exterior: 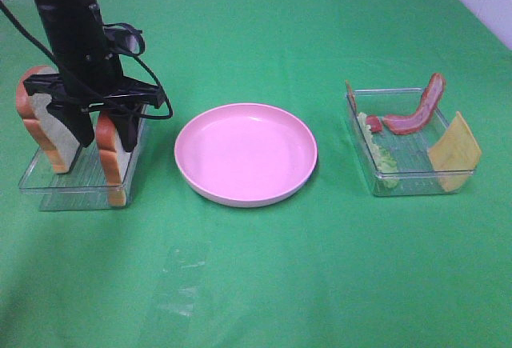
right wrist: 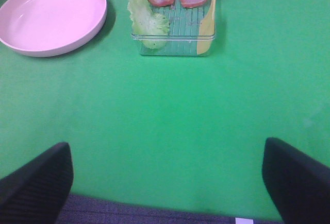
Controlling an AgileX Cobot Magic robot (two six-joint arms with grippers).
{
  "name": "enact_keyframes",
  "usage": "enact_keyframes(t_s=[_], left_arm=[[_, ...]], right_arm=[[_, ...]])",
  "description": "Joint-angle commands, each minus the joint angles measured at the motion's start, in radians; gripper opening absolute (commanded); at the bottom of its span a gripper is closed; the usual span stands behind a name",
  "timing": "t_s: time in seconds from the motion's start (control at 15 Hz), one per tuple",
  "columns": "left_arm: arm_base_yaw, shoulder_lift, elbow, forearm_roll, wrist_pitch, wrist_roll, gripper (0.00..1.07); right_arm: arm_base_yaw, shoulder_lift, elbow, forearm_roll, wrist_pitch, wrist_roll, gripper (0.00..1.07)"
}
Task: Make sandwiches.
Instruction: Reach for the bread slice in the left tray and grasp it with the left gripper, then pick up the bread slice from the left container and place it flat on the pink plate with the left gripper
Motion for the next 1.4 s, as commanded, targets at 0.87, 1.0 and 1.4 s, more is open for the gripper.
enact_keyframes(t_s=[0.87, 1.0, 1.4], left_arm=[[-0.003, -0.002, -0.001, 0.005, 0.064, -0.005, 0.0], [-0.003, -0.008, -0.02, 0.011, 0.093, -0.005, 0.0], [-0.003, -0.155, -0.048, 0.042, 0.104, -0.052, 0.0]], right_arm=[[-0.008, -0.032, 0.002, -0.004, -0.003, -0.001, 0.96], [-0.008, -0.032, 0.002, -0.004, -0.003, -0.001, 0.96], [-0.008, -0.032, 0.002, -0.004, -0.003, -0.001, 0.96]])
